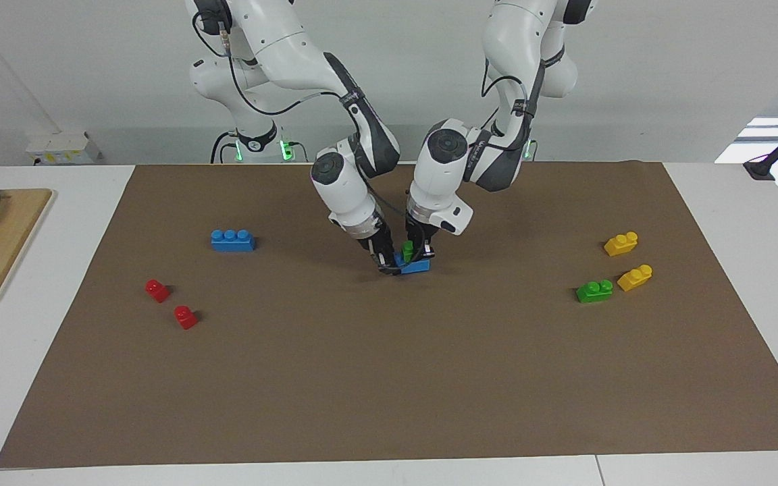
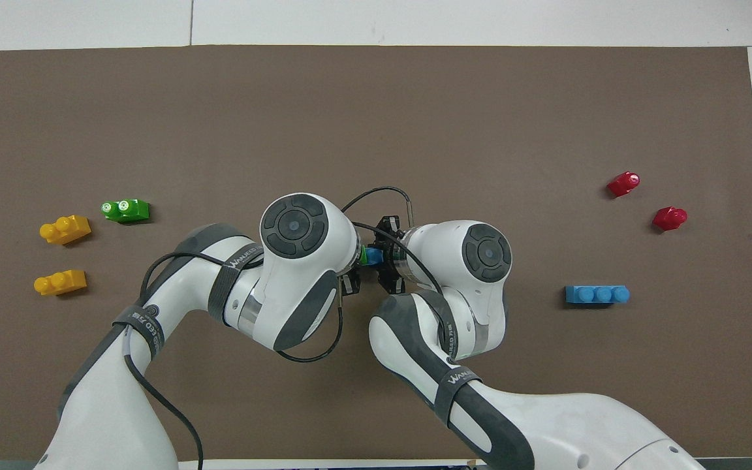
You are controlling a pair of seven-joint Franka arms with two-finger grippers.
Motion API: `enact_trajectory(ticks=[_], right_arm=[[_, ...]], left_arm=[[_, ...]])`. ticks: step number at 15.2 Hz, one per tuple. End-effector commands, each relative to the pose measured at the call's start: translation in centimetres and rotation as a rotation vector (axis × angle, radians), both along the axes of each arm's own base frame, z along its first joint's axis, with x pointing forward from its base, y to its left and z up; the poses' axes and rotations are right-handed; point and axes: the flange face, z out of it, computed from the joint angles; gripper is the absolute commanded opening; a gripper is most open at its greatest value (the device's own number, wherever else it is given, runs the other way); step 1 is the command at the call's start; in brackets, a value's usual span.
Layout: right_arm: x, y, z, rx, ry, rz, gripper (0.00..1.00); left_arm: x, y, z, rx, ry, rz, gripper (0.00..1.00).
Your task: Remove green block with left arm and hold with right
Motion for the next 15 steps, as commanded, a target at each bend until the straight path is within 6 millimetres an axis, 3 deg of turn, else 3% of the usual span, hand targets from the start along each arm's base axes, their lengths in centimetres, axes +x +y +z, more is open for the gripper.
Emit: enact_trajectory(ticks=[1, 6, 8, 11, 15], right_arm=[[0.3, 0.0, 0.0, 0.015, -0.016, -0.023, 0.00], [0.3, 0.0, 0.0, 0.015, -0.016, -0.023, 0.00], [0.4, -0.1, 0.1, 0.016, -0.015, -0.023, 0.00], [1.8, -0.2, 2.0, 0.038, -0.025, -0.032, 0.00], [5.9, -5.2, 6.3, 0.054, 0.000, 0.017, 0.00]], left_arm=[[-0.8, 0.9, 2.1, 0.008, 0.003, -0.016, 0.00], [-0.5, 2.6, 6.0, -0.004, -0.024, -0.040, 0.00], [-0.4, 5.4, 8.7, 0.003, -0.008, -0.113, 0.00], [-0.3, 9.8, 11.0, 0.022, 0.030, -0.226, 0.00], [0.4, 18.0, 12.9, 0.020, 0.028, -0.340, 0.00]])
